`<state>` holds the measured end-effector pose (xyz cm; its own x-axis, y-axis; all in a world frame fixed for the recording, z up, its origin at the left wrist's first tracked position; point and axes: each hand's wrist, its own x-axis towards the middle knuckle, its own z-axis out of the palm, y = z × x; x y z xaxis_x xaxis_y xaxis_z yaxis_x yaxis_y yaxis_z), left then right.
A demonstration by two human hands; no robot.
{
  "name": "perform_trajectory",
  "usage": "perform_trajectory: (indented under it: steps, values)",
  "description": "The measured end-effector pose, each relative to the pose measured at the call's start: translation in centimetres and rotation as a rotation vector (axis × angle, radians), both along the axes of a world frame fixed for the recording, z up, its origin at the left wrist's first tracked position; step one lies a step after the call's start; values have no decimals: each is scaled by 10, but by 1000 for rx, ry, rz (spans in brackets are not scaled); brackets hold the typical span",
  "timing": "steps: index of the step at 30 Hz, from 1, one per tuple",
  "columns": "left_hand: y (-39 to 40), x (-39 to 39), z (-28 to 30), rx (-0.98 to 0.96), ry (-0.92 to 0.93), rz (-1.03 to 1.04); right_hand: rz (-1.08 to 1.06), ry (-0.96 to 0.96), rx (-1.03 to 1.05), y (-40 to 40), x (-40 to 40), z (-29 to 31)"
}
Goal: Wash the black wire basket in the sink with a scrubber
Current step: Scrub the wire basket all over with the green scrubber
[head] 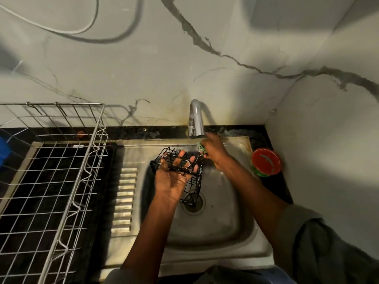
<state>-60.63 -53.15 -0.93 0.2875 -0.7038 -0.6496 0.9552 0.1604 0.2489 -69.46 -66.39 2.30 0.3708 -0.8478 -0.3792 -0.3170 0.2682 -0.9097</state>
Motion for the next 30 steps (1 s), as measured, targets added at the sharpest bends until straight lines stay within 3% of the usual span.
perform_trajectory:
  steps: [9,14,17,20,24,27,30]
  values:
    - [3,5,-5,-5,23,-21,-161,-9,-88,-43,38,-53]
    - [9,6,-1,-13,47,12,-46,2,-45,-51,43,-55]
    - [13,8,-1,-20,55,13,-124,4,-39,-52,57,-55]
    - [18,11,-8,-35,62,20,-192,-140,104,-37,55,-41]
    - [23,15,-11,-49,41,30,-115,-260,276,-16,36,-36]
    - [26,16,-9,-47,41,38,-229,-472,523,-4,30,-31]
    - [29,15,-10,-41,35,50,-263,-544,642,8,25,-31]
